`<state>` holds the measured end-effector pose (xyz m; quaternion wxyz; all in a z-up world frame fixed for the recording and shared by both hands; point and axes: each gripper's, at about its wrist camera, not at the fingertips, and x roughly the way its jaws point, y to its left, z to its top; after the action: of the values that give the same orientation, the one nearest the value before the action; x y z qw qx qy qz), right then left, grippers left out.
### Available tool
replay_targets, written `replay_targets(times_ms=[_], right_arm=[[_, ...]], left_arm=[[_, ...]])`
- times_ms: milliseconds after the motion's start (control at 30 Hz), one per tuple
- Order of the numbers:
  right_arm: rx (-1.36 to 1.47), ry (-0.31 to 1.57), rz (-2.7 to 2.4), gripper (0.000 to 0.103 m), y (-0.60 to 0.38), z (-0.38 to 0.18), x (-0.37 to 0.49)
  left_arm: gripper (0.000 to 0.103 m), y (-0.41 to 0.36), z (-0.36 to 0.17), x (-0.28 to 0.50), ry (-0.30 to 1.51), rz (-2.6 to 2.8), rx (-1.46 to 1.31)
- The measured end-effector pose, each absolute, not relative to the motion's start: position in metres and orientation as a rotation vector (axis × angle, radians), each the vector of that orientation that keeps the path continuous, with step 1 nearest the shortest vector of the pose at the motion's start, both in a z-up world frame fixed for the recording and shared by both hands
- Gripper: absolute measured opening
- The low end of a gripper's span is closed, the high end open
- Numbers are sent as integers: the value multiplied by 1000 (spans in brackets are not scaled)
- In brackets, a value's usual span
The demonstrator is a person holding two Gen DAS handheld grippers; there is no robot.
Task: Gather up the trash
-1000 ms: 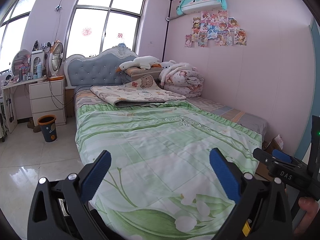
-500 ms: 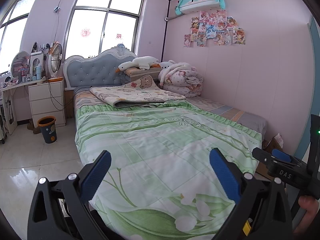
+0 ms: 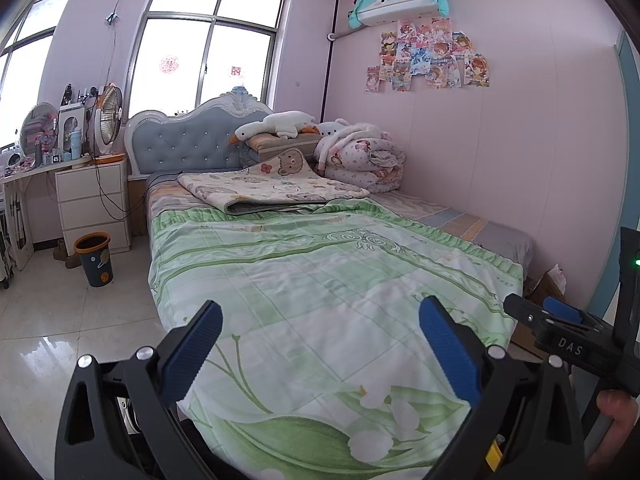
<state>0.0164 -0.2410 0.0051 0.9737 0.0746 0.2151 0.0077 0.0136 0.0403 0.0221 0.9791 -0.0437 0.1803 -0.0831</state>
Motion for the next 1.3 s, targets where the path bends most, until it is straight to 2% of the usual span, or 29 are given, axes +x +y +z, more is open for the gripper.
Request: replay_targets(times_ms=[1300], right_arm=[[153,440,10,95,-243,-4,14]], left_arm=[[95,41,20,18,373,-192,-77]])
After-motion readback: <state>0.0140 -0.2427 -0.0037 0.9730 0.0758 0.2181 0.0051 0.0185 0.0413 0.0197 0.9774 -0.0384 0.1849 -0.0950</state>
